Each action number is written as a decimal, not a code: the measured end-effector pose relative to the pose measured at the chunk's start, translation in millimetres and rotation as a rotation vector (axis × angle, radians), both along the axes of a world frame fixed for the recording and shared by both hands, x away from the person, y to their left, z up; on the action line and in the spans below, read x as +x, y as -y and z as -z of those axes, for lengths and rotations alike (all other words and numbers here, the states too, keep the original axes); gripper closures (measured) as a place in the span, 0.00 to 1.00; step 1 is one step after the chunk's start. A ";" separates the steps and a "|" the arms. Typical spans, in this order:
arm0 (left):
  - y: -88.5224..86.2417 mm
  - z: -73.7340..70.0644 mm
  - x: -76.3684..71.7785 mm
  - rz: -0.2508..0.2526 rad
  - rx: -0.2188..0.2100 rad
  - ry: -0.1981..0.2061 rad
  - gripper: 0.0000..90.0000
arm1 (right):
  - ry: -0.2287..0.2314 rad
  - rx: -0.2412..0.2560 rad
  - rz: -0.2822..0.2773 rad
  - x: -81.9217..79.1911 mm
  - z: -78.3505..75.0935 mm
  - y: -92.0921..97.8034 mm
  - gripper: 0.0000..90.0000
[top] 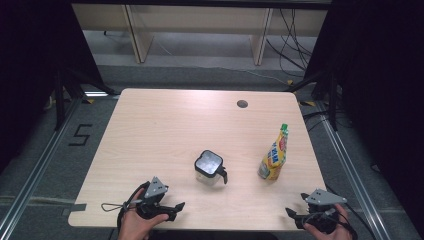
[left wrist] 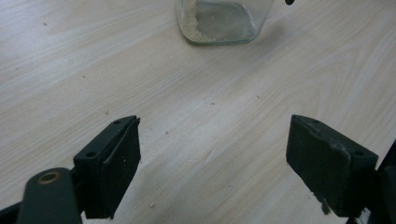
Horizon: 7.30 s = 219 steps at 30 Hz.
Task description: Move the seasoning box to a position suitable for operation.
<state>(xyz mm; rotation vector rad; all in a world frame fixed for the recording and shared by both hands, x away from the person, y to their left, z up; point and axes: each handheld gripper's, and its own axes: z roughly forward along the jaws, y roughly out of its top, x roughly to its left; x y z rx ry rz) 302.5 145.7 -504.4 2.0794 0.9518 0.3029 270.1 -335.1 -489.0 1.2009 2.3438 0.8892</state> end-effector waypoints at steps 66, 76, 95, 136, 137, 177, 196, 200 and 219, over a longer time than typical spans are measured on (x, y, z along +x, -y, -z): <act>130.3 -74.1 65.6 0.208 -0.005 0.193 0.99 | 0.029 -0.056 -0.069 3.8 3.8 -3.3 0.29; 143.3 -66.5 82.7 0.239 0.092 0.150 0.99 | 0.024 -0.067 -0.086 4.2 4.9 -4.6 0.29; 147.4 -78.9 78.4 0.350 0.200 0.085 0.96 | 0.004 -0.084 -0.085 2.7 5.1 -5.3 0.29; 68.1 -53.4 -12.7 0.272 0.144 0.228 0.75 | -0.013 -0.103 -0.095 4.0 8.9 -5.4 0.29; 65.8 -50.0 -13.0 0.251 0.147 0.216 0.74 | -0.012 -0.108 -0.103 4.9 8.6 -4.4 0.29; 30.6 -17.9 44.0 0.023 0.101 0.183 0.80 | -0.008 -0.115 -0.103 4.9 8.7 -4.9 0.29; 31.7 -17.0 30.2 0.106 0.034 0.126 0.81 | -0.006 -0.128 -0.117 5.4 9.3 -5.6 0.29; 38.5 -17.8 17.6 0.160 0.025 0.108 0.81 | -0.008 -0.130 -0.117 5.4 9.5 -5.4 0.29; 54.4 -17.7 -7.6 0.255 -0.012 0.086 0.81 | -0.009 -0.129 -0.116 5.1 9.4 -6.0 0.29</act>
